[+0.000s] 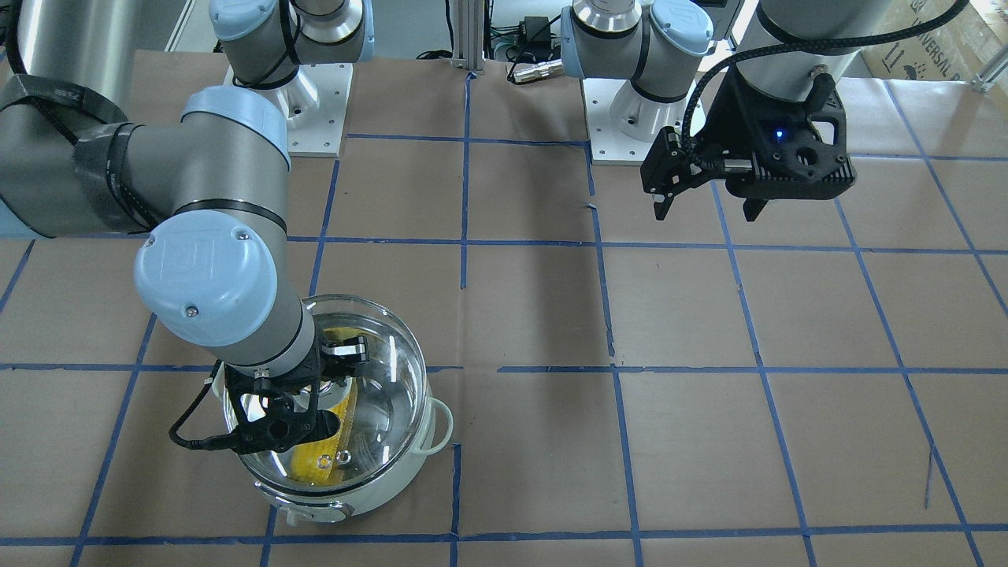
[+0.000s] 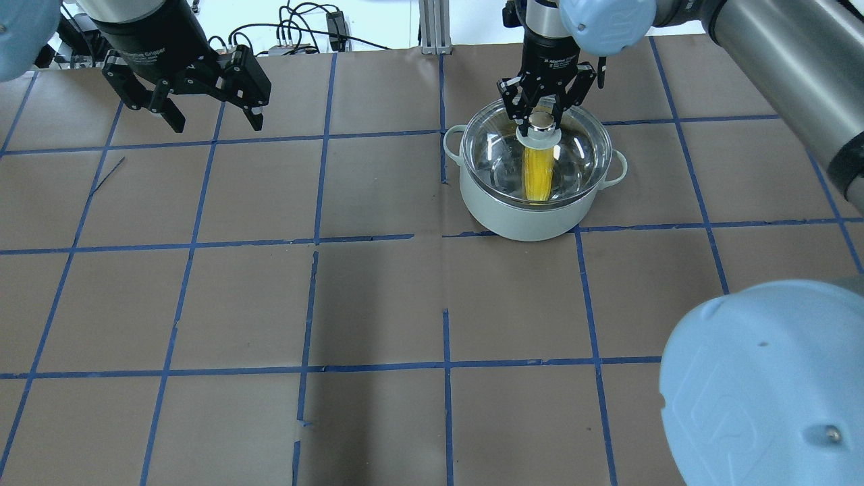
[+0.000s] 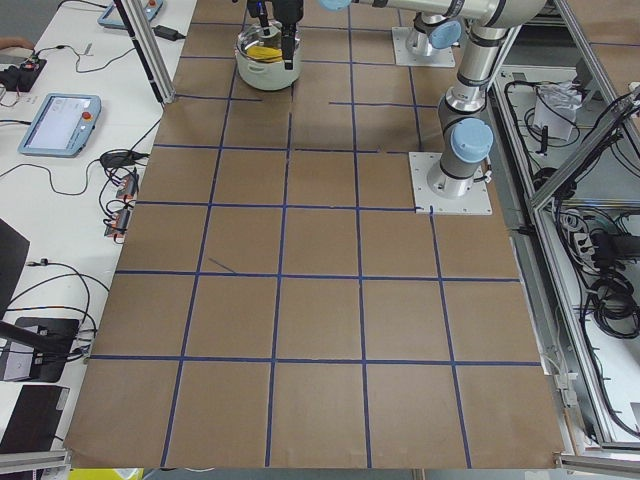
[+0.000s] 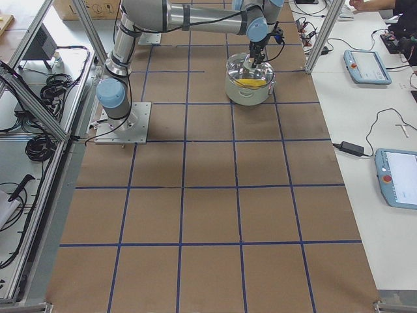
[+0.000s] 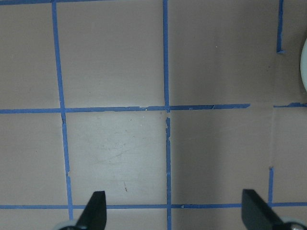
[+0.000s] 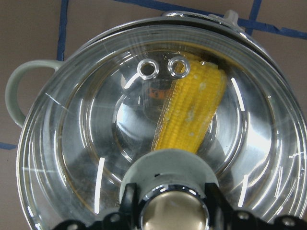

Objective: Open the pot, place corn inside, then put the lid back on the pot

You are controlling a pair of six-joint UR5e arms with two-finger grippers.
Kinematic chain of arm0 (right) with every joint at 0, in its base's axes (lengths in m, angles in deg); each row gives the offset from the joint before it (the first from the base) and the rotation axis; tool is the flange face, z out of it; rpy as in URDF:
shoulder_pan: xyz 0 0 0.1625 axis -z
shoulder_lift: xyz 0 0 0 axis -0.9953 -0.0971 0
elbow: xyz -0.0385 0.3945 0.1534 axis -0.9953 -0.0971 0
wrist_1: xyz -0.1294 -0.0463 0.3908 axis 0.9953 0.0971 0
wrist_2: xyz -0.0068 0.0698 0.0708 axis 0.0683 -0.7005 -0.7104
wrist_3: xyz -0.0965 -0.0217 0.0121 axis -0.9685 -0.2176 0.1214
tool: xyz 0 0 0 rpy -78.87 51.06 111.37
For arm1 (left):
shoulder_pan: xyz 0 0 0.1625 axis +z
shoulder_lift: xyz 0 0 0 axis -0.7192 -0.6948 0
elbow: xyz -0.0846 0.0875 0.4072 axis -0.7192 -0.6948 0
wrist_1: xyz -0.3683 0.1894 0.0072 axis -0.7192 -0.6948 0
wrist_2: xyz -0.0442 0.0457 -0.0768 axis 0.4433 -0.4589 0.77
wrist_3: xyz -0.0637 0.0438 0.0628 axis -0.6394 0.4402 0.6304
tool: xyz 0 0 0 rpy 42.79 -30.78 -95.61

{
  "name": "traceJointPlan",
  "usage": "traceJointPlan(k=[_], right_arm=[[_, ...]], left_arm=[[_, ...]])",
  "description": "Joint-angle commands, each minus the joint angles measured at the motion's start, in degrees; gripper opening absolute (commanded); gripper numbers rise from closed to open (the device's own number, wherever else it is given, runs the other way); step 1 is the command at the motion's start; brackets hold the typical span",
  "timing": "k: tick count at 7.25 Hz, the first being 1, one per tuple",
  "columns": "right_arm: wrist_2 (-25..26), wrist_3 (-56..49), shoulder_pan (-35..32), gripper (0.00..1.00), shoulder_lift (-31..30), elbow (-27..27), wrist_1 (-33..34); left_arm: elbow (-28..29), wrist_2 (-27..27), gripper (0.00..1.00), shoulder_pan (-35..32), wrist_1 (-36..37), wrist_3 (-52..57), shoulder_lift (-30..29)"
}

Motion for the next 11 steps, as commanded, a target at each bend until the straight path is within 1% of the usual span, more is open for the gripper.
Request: traceJointPlan(k=[1,4,5,6,7,8,11], right_arm=[[0.00,-0.16,0.04,0.19,0.01,-0.35,0.34],[0.09,0.19,0.22,0.21,0.10,0.17,1.22],[0.17,0.54,0.22,0.27,0.10,0.17,1.31],[0.26,0.54,0.22,0.48,0.18,0.26,2.35],[0.17,0.54,0.22,0.84,0.44,0.26,3.32],[0.17,0.72,0.04,1.00,0.62,0.26,3.42],[0.17,2.30,-0.05,1.00,0.36,0.17,3.33]], left_arm=[[0.00,0.00,1.00,0.00,0.07,0.00,0.09],[0.00,0.00,1.00,0.00,-0.02,0.00,0.00],[0.00,0.00,1.00,0.00,0.07,0.00,0.00],[0.00,0.00,1.00,0.00,0.07,0.00,0.09],[0.00,0.00,1.00,0.00,-0.02,0.00,0.09],[0.00,0.00,1.00,0.00,-0.02,0.00,0.09],[0.09,0.00,1.00,0.00,0.07,0.00,0.09]])
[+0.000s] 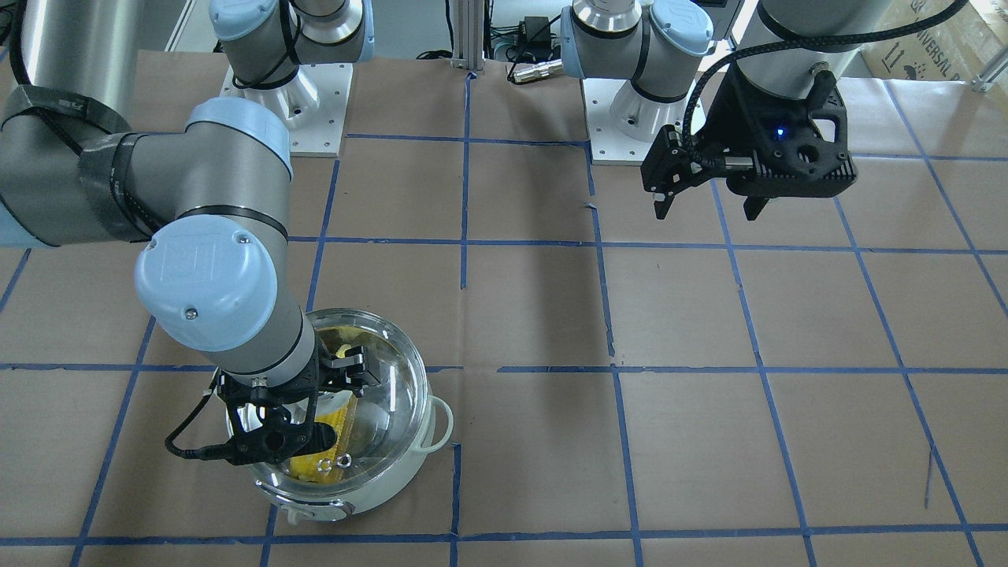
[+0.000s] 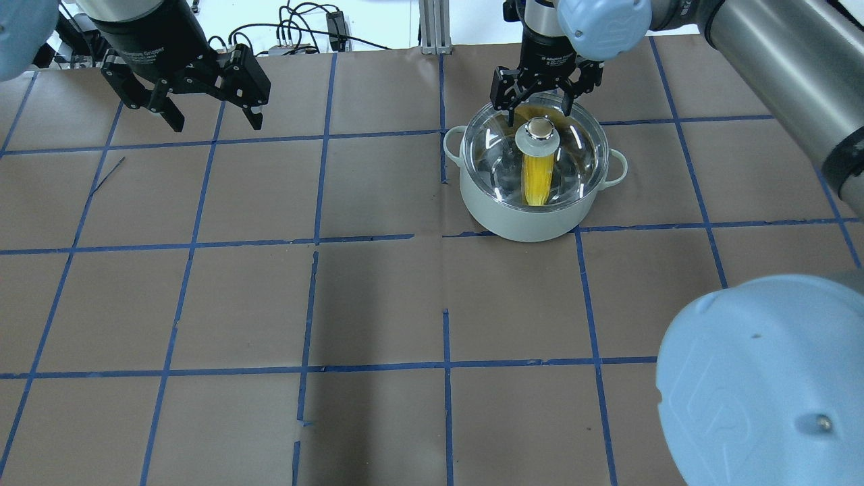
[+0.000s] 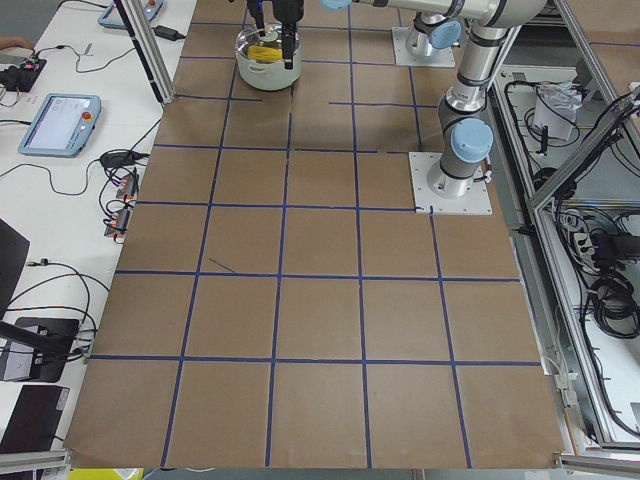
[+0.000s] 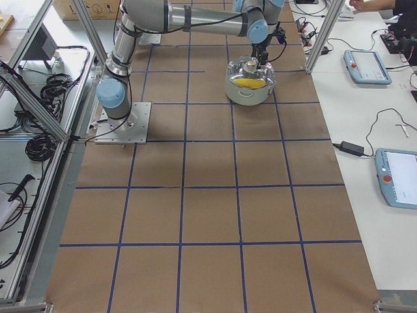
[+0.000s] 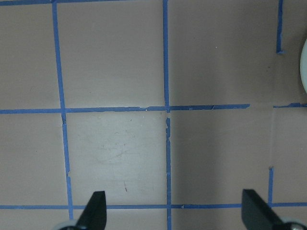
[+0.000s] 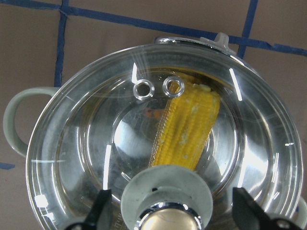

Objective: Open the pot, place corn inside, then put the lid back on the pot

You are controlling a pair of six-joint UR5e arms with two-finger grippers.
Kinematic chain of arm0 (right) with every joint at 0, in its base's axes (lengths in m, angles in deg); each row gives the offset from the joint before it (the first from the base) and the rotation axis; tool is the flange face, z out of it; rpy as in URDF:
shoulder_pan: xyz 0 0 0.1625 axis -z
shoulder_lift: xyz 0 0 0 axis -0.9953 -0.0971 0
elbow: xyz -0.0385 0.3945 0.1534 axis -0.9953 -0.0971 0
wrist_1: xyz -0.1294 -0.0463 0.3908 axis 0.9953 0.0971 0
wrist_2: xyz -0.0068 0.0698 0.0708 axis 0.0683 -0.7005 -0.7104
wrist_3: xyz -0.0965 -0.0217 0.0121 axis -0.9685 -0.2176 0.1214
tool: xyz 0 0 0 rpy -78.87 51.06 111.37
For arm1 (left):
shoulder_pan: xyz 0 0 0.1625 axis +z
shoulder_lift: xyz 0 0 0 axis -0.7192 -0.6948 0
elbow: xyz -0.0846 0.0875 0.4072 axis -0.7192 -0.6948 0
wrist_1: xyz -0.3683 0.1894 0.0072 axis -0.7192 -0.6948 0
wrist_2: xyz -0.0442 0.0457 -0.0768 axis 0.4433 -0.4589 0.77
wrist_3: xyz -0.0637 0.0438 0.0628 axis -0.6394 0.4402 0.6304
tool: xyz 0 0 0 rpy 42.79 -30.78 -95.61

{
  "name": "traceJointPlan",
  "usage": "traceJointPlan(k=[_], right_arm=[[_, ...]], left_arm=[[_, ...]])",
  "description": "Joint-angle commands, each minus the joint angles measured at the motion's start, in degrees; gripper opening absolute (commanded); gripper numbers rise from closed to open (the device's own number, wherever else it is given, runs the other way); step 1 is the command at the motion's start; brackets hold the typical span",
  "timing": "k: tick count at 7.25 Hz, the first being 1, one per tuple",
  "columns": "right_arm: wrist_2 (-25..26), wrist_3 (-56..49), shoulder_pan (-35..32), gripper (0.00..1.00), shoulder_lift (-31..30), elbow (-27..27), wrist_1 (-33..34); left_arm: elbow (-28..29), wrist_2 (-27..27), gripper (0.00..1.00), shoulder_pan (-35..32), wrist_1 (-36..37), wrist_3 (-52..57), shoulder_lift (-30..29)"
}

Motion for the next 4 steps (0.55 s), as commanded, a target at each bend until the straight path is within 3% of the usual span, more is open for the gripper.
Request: traceJointPlan(k=[1,3,4], right_arm=[[0.84,0.06,0.06,1.00,-1.66,-0.10,-0.30],[0.33,-0.03,0.67,1.00,-9.63,2.69,-2.93],[0.23,0.06,0.85,1.00,-16.02,6.63,-4.51]], left_arm=[[-0.06,0.00,1.00,0.00,-0.04,0.00,0.09],[-0.06,-0.09,1.00,0.00,-0.04,-0.09,0.52],[0.03,-0.09,1.00,0.00,-0.04,-0.09,0.70]])
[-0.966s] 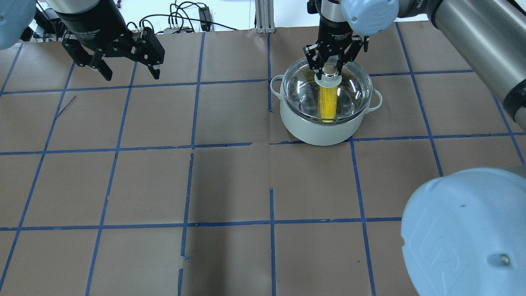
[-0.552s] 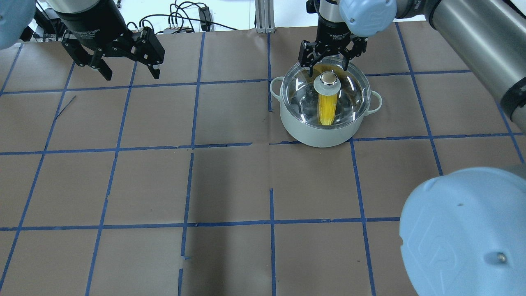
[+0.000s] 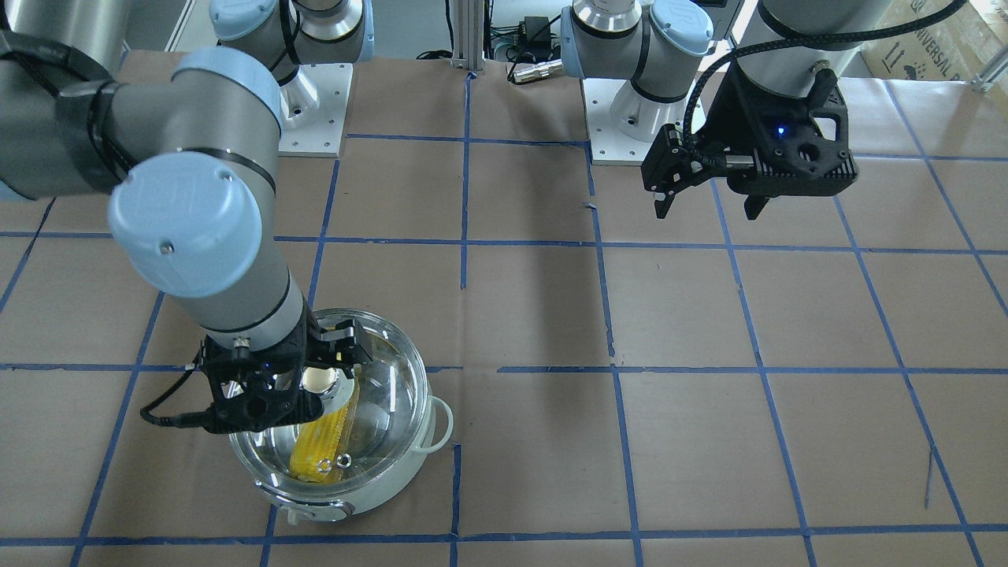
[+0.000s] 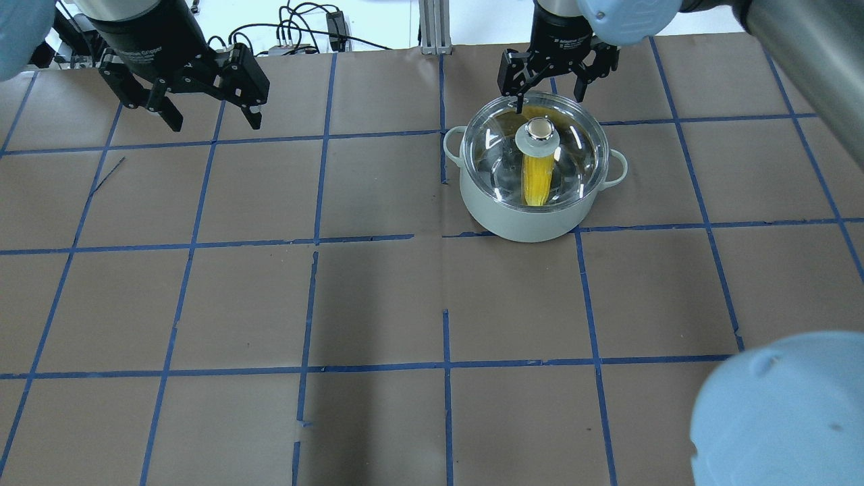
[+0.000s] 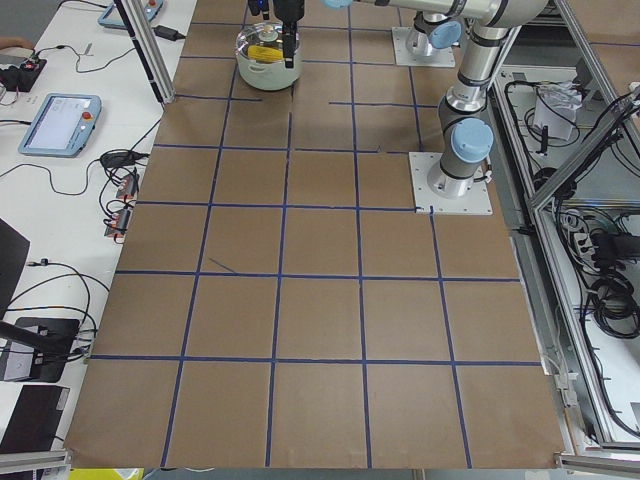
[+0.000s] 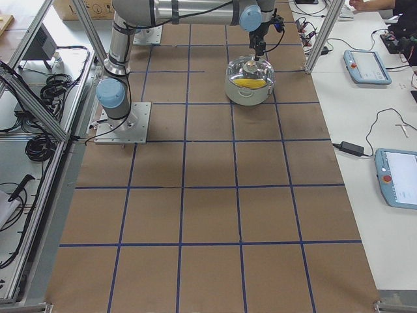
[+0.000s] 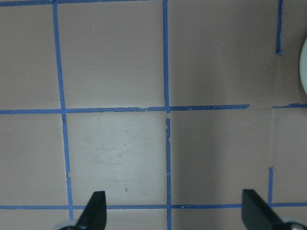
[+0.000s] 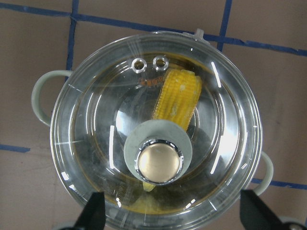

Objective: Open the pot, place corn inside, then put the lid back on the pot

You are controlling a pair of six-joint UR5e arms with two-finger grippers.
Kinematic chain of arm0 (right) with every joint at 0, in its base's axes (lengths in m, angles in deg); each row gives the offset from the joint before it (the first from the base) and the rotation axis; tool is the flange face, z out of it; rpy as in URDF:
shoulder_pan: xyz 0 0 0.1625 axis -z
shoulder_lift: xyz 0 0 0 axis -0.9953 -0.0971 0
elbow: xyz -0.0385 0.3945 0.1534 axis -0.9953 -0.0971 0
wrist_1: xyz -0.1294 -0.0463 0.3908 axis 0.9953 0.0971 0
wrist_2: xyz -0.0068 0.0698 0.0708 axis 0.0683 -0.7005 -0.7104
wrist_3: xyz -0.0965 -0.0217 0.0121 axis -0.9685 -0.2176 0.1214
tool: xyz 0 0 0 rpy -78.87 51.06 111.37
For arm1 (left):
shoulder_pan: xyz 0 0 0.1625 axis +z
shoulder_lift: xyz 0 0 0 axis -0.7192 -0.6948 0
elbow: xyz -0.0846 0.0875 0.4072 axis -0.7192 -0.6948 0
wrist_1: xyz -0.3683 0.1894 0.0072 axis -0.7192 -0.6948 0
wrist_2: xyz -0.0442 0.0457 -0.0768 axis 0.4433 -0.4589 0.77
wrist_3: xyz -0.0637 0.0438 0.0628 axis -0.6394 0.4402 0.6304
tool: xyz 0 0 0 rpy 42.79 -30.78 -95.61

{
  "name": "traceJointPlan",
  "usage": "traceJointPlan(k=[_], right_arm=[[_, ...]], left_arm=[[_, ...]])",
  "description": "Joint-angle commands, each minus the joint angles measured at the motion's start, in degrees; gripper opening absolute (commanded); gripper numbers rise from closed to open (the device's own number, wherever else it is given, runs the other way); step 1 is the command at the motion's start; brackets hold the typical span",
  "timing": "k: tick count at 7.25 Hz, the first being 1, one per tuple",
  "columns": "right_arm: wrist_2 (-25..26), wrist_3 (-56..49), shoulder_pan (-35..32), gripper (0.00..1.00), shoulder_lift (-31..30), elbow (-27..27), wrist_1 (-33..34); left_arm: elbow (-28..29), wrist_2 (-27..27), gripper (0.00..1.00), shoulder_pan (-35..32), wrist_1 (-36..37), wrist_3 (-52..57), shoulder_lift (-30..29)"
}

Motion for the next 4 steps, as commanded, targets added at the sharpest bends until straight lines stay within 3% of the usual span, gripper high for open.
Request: traceJointPlan(k=[1,2,3,4], right_arm=[[-0.19,-0.06,0.96,1.00,-13.55,11.84,-0.28],[-0.28,-0.32,2.45,1.00,-18.57,20.62,5.74],[0.33,-0.58,3.51,1.00,-22.19,24.10,7.02],[0.33,-0.67,4.13,1.00,-24.14,23.88,5.47]], left_arm=[[0.04,-0.03,1.00,0.00,-0.03,-0.03,0.08],[0.04,0.05,1.00,0.00,-0.03,-0.03,0.26],[0.04,-0.03,1.00,0.00,-0.03,-0.03,0.00],[-0.04,-0.29,1.00,0.00,-0.03,0.06,0.60]])
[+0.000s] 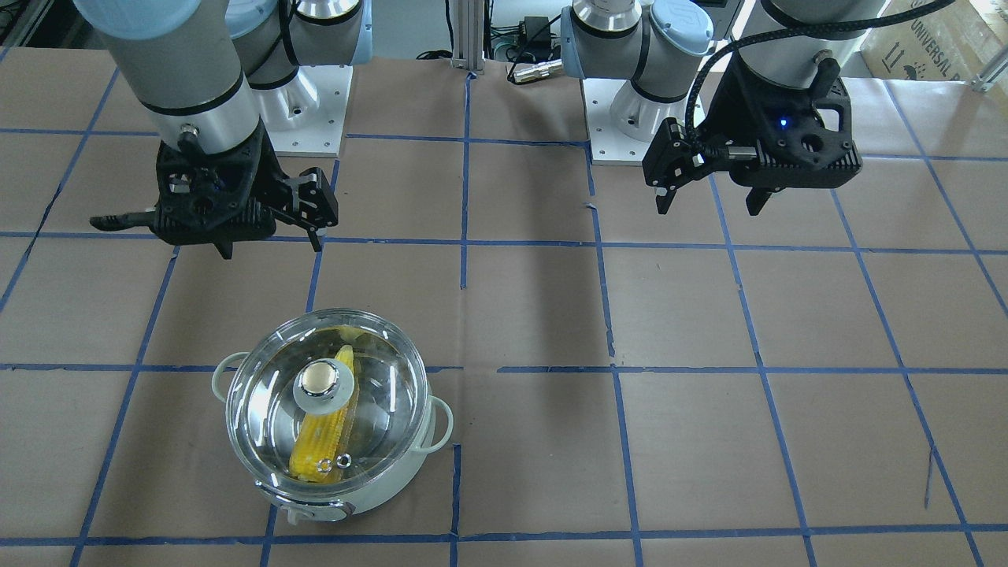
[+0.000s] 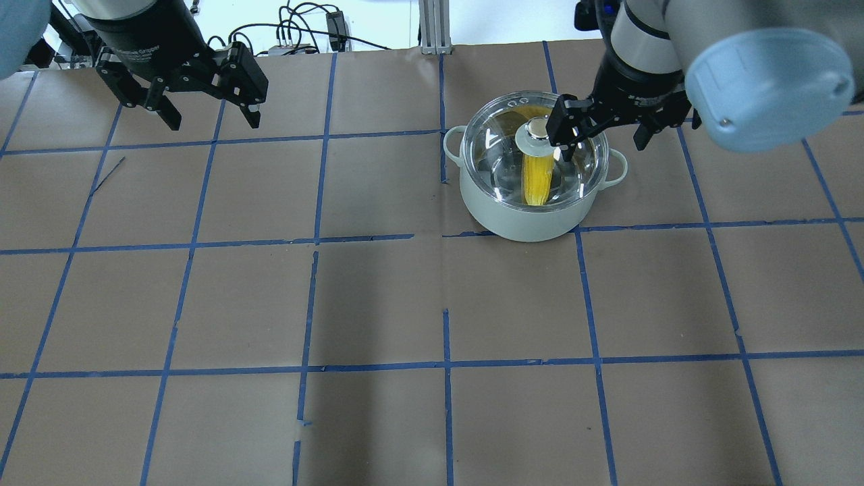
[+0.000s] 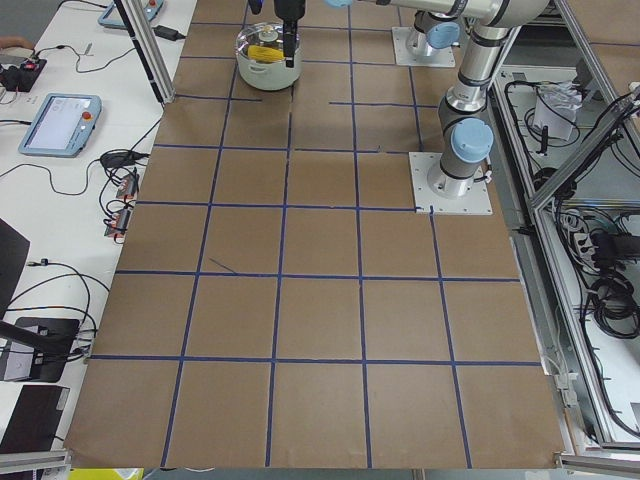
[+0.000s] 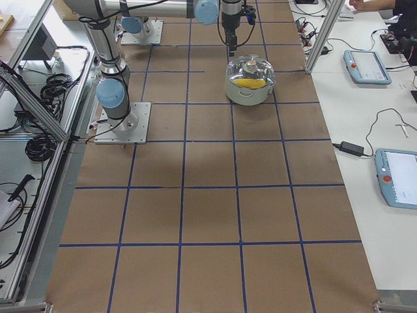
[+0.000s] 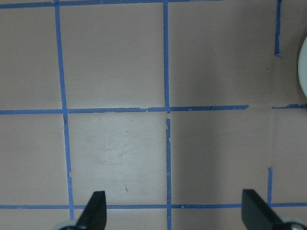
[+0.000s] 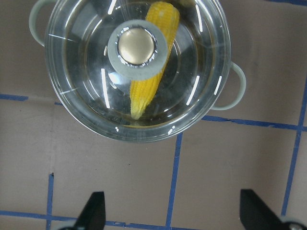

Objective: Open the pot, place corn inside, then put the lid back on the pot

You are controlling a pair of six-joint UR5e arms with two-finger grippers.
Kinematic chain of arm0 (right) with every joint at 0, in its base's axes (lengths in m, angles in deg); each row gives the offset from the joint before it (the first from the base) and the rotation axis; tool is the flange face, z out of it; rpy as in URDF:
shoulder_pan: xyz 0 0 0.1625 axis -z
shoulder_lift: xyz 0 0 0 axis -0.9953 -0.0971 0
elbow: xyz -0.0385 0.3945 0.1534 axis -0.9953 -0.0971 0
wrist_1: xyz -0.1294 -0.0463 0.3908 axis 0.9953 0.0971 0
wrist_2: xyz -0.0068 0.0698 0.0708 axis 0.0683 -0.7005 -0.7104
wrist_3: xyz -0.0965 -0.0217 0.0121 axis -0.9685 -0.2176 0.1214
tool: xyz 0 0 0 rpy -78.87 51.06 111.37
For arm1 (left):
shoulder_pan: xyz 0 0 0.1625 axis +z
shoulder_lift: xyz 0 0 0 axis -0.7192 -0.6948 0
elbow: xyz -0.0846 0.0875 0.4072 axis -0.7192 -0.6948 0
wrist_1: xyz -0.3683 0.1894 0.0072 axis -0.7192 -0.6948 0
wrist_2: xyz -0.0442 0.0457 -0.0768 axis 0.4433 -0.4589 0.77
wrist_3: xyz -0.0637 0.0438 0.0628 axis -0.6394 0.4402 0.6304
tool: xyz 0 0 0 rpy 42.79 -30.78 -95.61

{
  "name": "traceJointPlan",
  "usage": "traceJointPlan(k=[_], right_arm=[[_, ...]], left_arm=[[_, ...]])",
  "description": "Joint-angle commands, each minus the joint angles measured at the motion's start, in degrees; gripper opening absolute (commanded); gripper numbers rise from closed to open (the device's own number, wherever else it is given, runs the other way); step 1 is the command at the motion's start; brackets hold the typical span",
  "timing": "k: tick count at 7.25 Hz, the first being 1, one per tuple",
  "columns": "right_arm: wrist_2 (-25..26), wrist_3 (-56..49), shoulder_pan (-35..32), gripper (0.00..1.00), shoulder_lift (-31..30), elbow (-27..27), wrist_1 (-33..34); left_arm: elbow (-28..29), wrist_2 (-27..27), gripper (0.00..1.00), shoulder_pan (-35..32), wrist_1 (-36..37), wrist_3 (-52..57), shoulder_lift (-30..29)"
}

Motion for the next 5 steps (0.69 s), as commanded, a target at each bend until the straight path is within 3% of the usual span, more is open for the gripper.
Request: traceJointPlan(k=[1,5], right_arm=[[0.20,-0.20,1.07,1.00,-3.73,1.97,-0.03],[-0.06,0.33,0.90,1.00,-2.15,-0.66,-0.20]], left_arm=[[-0.07,-0.57,1.00,0.00,0.00,0.16,0.73],[-0.77,-0.66,1.00,0.00,0.70,0.77,0.02]])
